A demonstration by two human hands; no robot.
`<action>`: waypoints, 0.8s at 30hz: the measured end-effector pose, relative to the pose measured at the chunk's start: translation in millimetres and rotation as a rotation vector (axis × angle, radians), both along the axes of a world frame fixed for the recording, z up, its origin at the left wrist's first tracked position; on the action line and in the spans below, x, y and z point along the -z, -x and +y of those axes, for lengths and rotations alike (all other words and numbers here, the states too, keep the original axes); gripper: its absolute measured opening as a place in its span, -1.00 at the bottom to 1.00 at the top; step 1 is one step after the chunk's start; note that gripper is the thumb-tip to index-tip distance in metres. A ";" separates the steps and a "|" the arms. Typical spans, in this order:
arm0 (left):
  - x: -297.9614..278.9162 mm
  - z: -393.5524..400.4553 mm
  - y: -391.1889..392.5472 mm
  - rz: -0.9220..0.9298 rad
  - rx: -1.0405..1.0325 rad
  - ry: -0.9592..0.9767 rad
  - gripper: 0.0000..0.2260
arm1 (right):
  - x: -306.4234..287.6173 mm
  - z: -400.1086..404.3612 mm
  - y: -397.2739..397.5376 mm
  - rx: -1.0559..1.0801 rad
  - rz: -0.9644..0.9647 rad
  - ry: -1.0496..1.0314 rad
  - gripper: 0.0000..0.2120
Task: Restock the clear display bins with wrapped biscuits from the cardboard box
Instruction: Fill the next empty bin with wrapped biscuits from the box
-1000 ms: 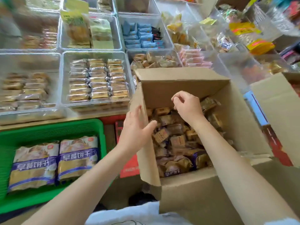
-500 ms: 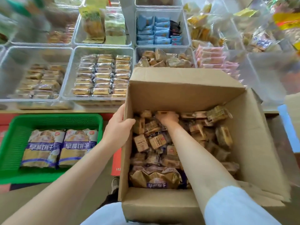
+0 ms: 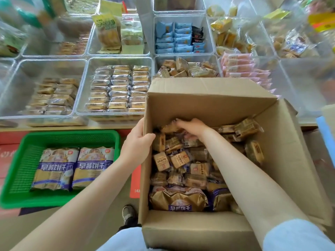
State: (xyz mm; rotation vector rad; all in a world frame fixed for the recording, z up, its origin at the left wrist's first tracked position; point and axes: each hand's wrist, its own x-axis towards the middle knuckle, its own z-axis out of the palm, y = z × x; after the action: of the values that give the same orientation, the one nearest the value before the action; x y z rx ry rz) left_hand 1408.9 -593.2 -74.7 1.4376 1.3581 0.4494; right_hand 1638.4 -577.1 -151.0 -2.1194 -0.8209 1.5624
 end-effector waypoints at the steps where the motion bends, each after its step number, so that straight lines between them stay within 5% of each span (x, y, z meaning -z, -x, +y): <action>1: 0.1 -0.4 -0.5 0.002 0.005 -0.007 -0.52 | -17.7 -3.8 -2.5 -0.048 0.101 -0.017 -0.34; 6: -9.8 -3.0 3.6 -0.087 0.058 0.048 -0.62 | -92.5 -30.7 3.9 0.006 0.530 -0.343 -0.56; 9: -19.0 1.2 25.0 -0.175 0.072 0.094 -0.43 | -120.1 -41.4 24.7 -0.029 0.670 -0.467 -0.49; 14: -43.0 36.5 80.1 -0.540 -0.089 0.201 -0.57 | -147.5 -16.2 103.0 -0.324 0.426 -0.531 -0.21; 18: -40.7 81.1 159.3 -0.637 -0.174 0.178 -0.67 | -149.6 34.1 179.6 -0.398 0.463 -0.447 -0.09; 21: -27.0 119.8 230.0 -0.603 -0.200 0.145 -0.66 | -141.9 77.8 256.8 -0.209 0.516 -0.369 -0.30; 24: -6.1 160.8 298.2 -0.502 -0.153 0.061 -0.62 | -118.9 127.3 341.8 -0.128 0.199 -0.346 -0.65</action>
State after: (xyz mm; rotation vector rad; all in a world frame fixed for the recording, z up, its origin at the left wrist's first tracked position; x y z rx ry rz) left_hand 1110.8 -432.4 -68.6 1.0779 1.0629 0.8017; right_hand 1296.6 -449.8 -32.0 -1.6686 -1.0841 1.5328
